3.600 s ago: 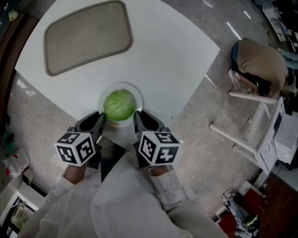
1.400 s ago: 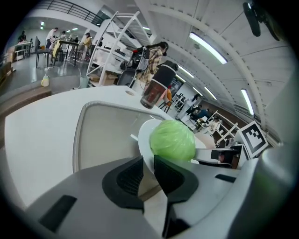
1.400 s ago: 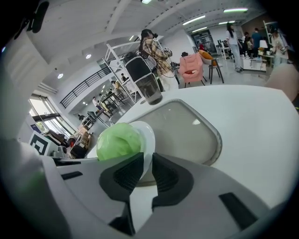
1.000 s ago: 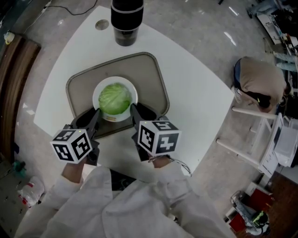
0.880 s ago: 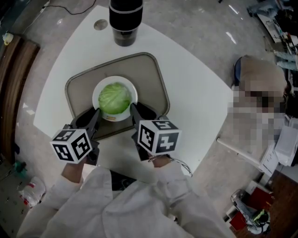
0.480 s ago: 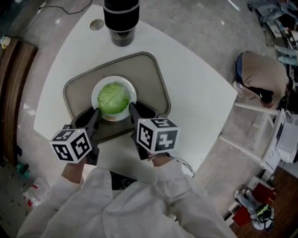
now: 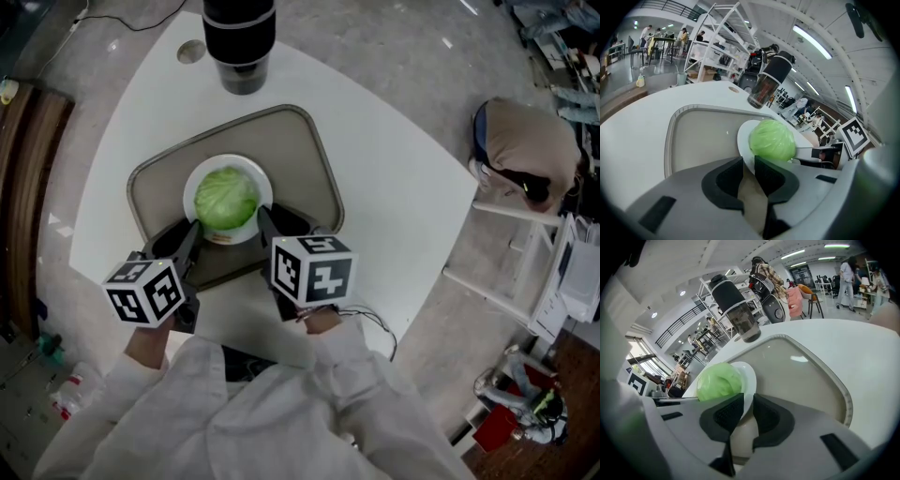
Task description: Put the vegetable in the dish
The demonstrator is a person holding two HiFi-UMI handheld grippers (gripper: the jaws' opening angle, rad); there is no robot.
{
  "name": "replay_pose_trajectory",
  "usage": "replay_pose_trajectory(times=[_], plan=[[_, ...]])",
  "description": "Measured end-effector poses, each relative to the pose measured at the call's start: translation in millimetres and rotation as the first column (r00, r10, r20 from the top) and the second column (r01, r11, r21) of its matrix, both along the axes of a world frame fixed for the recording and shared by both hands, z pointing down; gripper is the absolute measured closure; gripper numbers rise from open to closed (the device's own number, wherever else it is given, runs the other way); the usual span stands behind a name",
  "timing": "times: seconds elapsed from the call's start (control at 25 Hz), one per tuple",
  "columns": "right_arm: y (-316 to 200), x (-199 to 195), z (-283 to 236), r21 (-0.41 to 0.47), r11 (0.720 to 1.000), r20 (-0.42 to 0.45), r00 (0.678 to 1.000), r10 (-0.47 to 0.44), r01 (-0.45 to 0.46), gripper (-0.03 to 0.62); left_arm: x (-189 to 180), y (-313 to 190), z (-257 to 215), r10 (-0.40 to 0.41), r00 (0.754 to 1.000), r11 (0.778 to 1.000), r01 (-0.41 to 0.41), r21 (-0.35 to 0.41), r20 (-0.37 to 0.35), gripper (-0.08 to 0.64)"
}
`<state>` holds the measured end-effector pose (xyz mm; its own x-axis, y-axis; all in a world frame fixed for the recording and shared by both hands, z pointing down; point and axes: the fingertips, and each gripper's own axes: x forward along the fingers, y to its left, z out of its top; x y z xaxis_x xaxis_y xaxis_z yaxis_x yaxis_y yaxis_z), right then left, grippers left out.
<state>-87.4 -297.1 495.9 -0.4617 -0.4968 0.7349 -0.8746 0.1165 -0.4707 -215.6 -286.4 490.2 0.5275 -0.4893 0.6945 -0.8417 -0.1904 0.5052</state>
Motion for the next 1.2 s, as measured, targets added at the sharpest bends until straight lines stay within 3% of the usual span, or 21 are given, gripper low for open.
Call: replay_pose_trajectory(times=[0.52, 1.2], plan=[[-1.9, -0.2, 4.7, 0.000, 1.000, -0.074, 0.997, -0.014, 0.014, 0.523, 1.5, -1.4, 1.6, 0.002, 1.000, 1.000, -0.002, 0.016, 0.000, 0.486], [-10.3, 0.5, 11.5, 0.010, 0.999, -0.097, 0.995, -0.038, 0.039, 0.523, 3.2, -9.4, 7.7, -0.009, 1.000, 1.000, 0.009, 0.026, 0.001, 0.486]])
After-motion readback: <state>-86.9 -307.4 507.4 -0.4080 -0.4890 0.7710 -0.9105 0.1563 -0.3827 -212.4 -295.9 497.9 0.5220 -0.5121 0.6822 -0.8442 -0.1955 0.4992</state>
